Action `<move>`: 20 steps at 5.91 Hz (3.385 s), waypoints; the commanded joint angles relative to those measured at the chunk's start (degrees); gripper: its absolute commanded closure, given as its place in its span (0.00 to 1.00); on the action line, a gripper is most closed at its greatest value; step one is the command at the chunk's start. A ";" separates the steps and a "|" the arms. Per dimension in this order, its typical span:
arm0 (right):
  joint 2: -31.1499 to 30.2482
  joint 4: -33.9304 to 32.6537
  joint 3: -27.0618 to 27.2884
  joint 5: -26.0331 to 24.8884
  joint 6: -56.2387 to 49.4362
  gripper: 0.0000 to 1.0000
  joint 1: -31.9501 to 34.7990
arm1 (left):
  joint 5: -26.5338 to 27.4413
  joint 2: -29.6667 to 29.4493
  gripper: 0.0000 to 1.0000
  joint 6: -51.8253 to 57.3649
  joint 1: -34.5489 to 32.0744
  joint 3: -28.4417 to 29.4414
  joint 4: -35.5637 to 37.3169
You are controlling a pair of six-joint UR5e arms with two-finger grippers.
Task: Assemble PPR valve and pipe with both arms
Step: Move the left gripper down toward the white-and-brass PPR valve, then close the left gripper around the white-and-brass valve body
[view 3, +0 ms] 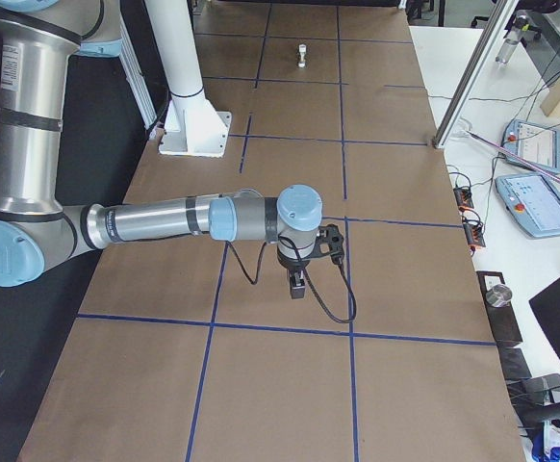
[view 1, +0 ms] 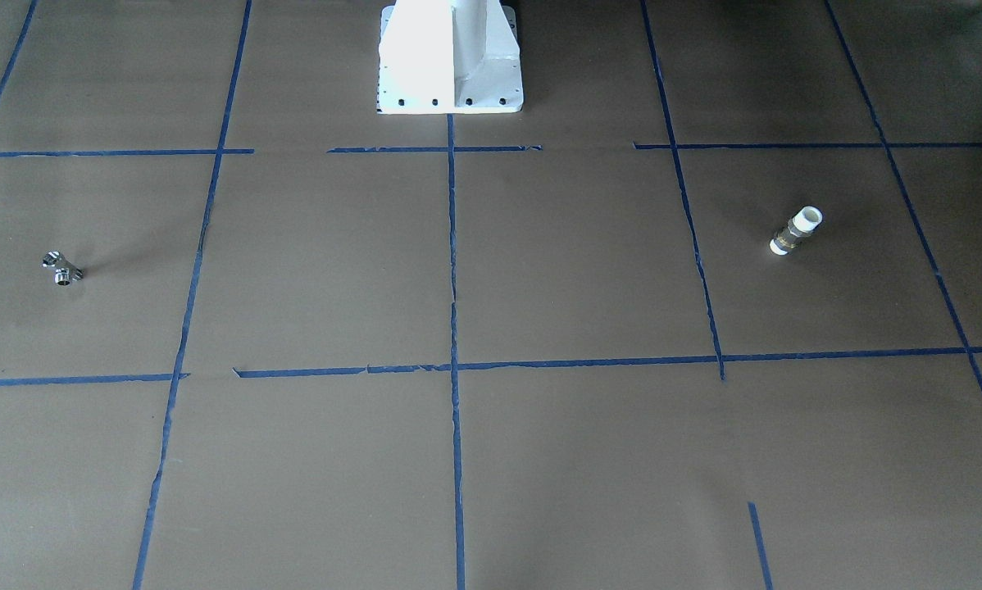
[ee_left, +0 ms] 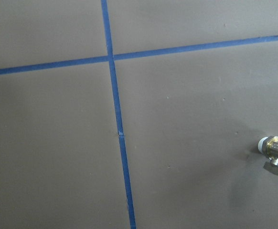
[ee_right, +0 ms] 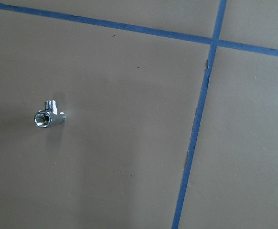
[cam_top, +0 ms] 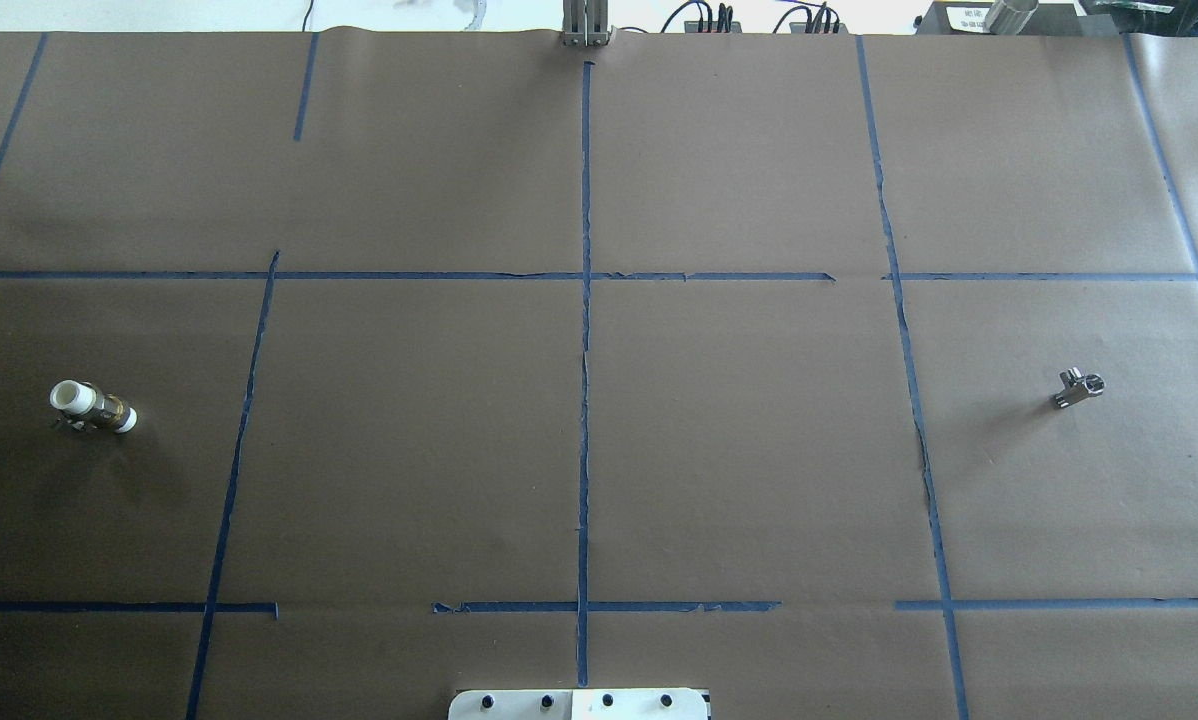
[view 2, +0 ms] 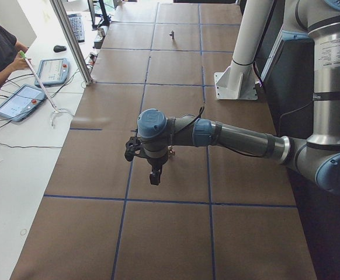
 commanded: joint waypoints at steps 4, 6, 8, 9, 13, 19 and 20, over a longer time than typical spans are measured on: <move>0.10 -0.17 -0.03 -2.04 -1.52 0.00 1.08 | 0.25 5.14 0.00 0.38 -0.18 -3.84 -0.72; 0.28 -0.08 1.09 -2.04 -1.95 0.00 1.08 | -0.09 5.58 0.00 0.47 0.26 -4.37 -1.24; 0.45 -0.08 1.19 -1.34 -2.04 0.00 0.99 | -0.18 4.97 0.00 -2.49 8.72 -4.19 -5.44; 0.45 -0.08 1.28 -1.25 -1.96 0.00 0.99 | -0.09 2.61 0.00 -15.83 14.53 -4.36 -10.34; 0.89 -0.08 0.84 -1.42 -1.78 0.00 -0.33 | 12.16 -0.91 0.00 -47.04 33.62 -2.27 -22.51; 0.89 -0.25 0.75 -1.16 -1.61 0.00 -0.86 | 12.12 -4.18 0.00 -48.93 36.74 3.01 -26.38; 0.89 -0.25 0.75 -1.16 -1.60 0.00 -0.86 | 12.12 -4.27 0.07 -48.75 36.74 3.10 -26.30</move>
